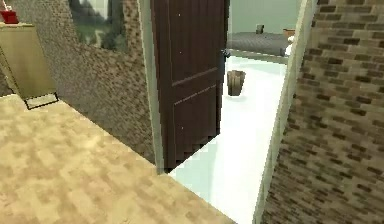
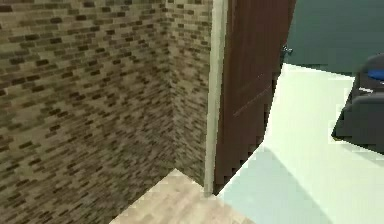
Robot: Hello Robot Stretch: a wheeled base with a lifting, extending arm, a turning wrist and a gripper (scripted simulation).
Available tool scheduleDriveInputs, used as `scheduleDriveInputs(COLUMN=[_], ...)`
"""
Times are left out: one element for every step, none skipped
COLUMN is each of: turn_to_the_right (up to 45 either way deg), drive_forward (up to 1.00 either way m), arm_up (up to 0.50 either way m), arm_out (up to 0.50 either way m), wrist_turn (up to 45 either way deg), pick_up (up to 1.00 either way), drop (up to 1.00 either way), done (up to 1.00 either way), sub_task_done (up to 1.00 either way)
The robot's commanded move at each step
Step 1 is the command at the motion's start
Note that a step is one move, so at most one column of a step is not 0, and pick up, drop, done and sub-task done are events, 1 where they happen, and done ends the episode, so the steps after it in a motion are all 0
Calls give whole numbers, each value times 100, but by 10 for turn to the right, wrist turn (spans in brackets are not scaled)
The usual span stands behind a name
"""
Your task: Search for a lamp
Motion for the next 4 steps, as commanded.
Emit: scheduleDriveInputs(turn_to_the_right=[0,360,0,30], drive_forward=[95,0,100,0], arm_up=[0,0,0,0], arm_out=[0,0,0,0], wrist_turn=[0,0,0,0], pick_up=[0,0,0,0], drop=[0,0,0,0], done=[0,0,0,0], sub_task_done=[0,0,0,0])
